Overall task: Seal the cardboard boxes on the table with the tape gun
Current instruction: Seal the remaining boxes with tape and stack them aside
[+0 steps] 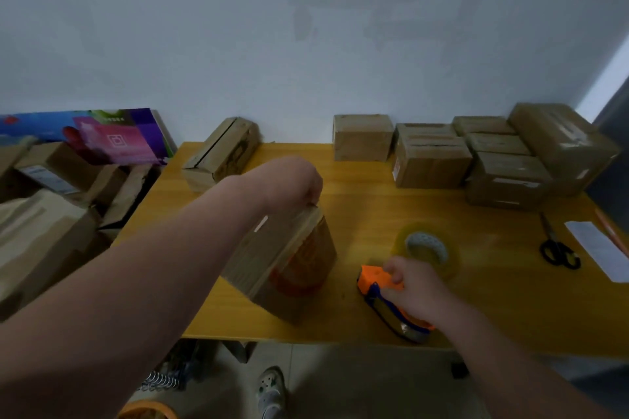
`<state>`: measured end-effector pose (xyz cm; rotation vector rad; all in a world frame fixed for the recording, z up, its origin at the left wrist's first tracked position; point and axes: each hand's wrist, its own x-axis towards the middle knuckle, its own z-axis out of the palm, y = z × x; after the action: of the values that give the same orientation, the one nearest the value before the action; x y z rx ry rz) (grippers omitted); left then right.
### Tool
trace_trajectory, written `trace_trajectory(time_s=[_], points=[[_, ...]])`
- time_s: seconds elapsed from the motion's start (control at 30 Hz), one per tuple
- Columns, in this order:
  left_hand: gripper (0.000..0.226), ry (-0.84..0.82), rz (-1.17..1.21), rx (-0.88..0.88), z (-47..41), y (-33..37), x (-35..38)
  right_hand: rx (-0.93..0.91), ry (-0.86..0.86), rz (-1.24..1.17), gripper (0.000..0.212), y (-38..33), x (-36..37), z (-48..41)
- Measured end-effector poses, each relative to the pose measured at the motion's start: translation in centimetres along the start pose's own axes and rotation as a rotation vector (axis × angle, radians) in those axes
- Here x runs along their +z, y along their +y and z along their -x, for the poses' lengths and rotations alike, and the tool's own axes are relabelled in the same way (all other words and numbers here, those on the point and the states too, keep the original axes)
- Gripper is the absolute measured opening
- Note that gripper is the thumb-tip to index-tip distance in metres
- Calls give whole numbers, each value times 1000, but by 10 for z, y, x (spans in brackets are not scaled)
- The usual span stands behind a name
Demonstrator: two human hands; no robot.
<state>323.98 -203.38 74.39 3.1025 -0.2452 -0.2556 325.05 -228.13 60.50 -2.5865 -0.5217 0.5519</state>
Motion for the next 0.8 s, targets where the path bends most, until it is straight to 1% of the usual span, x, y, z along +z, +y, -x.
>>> trace_trajectory(time_s=[0.07, 0.13, 0.17, 0.27, 0.3, 0.37, 0.43, 0.5, 0.57, 0.63, 0.73, 0.8], points=[[19, -34, 27, 7, -1, 3, 14, -51, 39, -66, 35, -13, -7, 1], [19, -17, 53, -18, 1, 9, 27, -72, 54, -126, 34, -24, -11, 2], [22, 18, 64, -24, 3, 13, 31, -78, 54, -148, 34, -28, -13, 2], [43, 164, 96, -17, 12, 25, 42, -104, 57, -194, 35, -36, -16, 3], [46, 215, 92, -19, 17, 29, 44, -111, 56, -204, 35, -38, -17, 3], [40, 308, 79, -23, 24, 32, 53, -126, 56, -226, 35, -41, -17, 4], [23, 391, 105, 14, 32, 30, 64, -139, 57, -235, 34, -43, -17, 4], [8, 430, 133, 67, 40, 27, 76, -149, 100, -232, 32, -44, -16, 4], [12, 408, 153, 89, 45, 24, 87, -170, 192, -193, 27, -43, -16, 4], [19, 407, 178, 108, 49, 20, 96, -234, 306, -102, 23, -42, -16, 6], [28, 453, 220, 139, 55, 18, 103, -448, 462, 80, 15, -38, -11, 12], [38, 449, 249, 139, 58, 17, 106, -600, 520, 195, 18, -33, -5, 15]])
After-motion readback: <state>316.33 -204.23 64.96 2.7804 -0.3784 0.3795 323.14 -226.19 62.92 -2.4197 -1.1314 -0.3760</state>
